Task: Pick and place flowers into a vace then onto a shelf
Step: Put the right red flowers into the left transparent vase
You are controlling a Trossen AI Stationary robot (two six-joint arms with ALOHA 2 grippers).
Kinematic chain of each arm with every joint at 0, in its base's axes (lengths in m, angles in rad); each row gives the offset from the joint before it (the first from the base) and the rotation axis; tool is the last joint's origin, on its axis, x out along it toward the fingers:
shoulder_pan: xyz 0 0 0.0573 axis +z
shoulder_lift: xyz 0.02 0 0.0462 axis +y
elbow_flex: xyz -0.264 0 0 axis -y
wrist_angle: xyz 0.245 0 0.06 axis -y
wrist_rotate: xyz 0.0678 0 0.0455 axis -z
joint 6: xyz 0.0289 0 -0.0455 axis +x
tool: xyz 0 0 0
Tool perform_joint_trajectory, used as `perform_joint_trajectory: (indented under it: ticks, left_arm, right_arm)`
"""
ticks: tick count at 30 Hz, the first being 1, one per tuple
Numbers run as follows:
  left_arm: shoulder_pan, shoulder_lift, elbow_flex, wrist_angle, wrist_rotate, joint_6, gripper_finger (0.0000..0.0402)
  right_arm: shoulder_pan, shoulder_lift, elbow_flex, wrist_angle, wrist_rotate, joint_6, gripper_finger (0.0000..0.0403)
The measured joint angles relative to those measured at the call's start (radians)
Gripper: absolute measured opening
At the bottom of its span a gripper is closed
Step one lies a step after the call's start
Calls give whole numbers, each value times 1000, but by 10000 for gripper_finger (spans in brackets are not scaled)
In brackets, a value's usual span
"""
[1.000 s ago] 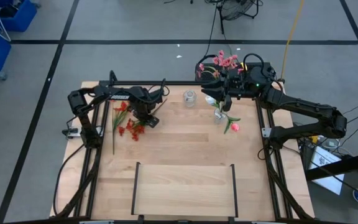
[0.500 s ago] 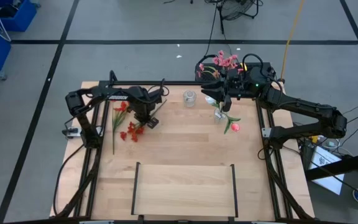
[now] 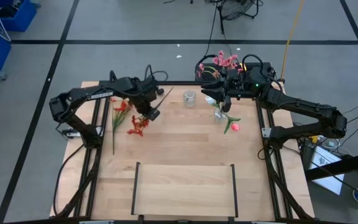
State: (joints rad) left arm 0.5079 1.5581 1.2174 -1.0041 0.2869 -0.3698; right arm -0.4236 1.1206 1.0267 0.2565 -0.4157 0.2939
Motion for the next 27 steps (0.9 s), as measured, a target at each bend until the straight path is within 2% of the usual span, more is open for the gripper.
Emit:
perform_joint_trajectory:
  ticks: [5,10,13,17,20,22,27]
  left_arm:
    - [11,-2,145,22,146,-7,15]
    - [36,-2,257,21,317,-6,7]
    - [60,-2,297,21,423,-53,11]
    - [78,-1,308,22,482,-103,15]
    - [91,0,308,27,547,-210,7]
    - [94,-1,308,42,586,-275,9]
    - [102,-1,308,158,672,-417,22]
  right_arm:
    - [0,0,0,0,-5,-10,100]
    - [0,0,0,0,-5,-102,100]
    - [0,0,0,0,-34,-140,100]
    - [11,0,0,-1,-34,-195,100]
    - [38,0,0,-2,-29,-275,109]
    - [62,0,0,-5,7,-345,122]
    - [112,0,47,-124,196,-579,165]
